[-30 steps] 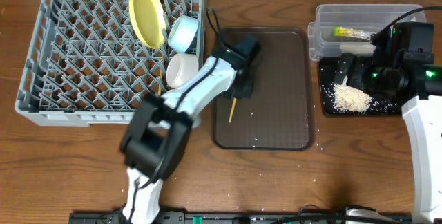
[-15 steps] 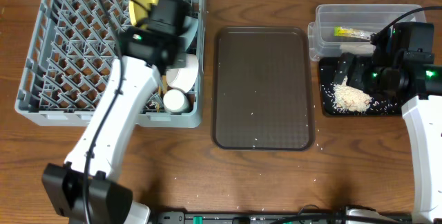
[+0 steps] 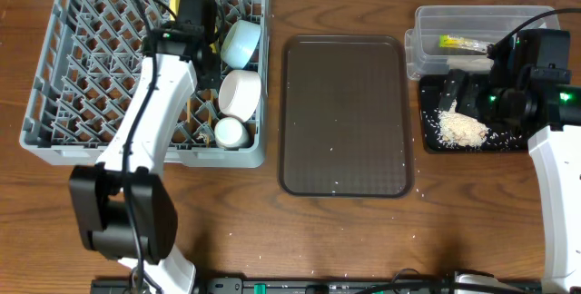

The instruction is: Sort waste into correct bins and load items into the dishwasher

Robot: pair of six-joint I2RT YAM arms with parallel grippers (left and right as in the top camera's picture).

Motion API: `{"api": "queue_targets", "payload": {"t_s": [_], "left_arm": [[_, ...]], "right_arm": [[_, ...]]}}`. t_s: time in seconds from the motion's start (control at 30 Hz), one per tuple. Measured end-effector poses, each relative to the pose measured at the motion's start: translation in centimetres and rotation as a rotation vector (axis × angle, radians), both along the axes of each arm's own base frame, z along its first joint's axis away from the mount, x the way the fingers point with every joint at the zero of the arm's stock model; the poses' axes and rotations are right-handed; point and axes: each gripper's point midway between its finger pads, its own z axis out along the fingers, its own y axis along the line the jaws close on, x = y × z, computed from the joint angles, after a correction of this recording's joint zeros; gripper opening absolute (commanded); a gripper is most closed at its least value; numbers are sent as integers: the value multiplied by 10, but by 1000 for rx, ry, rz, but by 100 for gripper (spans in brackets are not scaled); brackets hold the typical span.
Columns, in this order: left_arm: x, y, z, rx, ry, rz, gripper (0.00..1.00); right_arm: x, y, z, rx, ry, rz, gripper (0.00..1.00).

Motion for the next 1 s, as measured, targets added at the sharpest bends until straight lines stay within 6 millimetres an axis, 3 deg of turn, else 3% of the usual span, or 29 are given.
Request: {"api": "queue_targets", "payload": {"t_s": [0.1,0.33,0.47,0.6,0.67,0.8,0.93,1.0], "left_arm": [[0,0,-11,10,33,-15,52],[-3,0,-17,-1,47,24,53],[-16,2,-11,-29,52,112,53],[-42,-2,23,-99,14,169,61],[-59,-6,53,-153,-34,177,63],[-109,-14,103,-255,-93,159,63],[-149,-29,135,-341,-147,99,63],[-168,-38,148,-373,-175,50,81]], "right_arm": [[0,0,0,0,0,0,99],[0,0,0,0,0,0,99],[0,0,0,0,0,0,99],[0,0,0,0,0,0,99],[0,0,0,0,0,0,99],[0,0,0,0,1,0,99],[0,0,0,0,1,0,99],[0,0,0,0,1,0,99]]}}
